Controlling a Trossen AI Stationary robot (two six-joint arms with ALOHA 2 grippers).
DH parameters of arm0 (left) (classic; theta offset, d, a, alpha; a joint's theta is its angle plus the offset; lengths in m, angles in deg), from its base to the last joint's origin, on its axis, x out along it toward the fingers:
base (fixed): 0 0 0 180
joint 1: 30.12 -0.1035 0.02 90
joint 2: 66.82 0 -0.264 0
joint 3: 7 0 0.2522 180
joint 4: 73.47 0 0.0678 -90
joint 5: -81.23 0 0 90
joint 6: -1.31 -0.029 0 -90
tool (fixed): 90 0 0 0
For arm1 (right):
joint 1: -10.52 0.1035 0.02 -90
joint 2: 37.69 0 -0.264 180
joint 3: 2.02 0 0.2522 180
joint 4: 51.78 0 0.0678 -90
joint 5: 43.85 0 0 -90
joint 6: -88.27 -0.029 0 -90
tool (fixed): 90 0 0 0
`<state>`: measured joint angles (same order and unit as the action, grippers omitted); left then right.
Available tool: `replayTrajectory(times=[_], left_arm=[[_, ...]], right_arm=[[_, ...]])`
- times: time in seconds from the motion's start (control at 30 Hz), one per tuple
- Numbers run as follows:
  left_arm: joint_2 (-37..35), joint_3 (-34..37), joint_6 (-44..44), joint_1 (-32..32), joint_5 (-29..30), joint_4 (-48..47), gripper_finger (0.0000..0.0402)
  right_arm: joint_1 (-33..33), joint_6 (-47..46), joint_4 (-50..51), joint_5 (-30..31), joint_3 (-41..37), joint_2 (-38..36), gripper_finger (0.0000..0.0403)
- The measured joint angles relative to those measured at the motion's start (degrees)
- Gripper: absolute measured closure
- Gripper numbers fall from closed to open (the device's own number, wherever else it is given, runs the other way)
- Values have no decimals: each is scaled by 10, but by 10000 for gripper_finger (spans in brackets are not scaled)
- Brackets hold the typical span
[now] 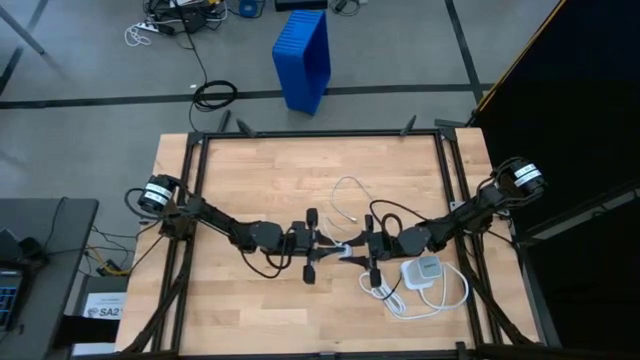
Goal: Insert USB
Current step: Insert the USB cable into the charger adapter
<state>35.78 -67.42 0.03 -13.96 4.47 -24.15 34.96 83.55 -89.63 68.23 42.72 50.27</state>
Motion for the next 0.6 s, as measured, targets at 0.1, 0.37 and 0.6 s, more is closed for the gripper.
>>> replayTrajectory(times=[0.1,0.37,0.6], left_arm=[[0,-3,0,0,-1,-6,394],[-2,-4,-17,0,3,0,394],[-3,-6,-27,-1,1,2,394]], right_arm=[[0,2,-9,-3,0,0,291],[2,10,-45,5,-1,1,291],[14,40,-79,25,-1,2,291]])
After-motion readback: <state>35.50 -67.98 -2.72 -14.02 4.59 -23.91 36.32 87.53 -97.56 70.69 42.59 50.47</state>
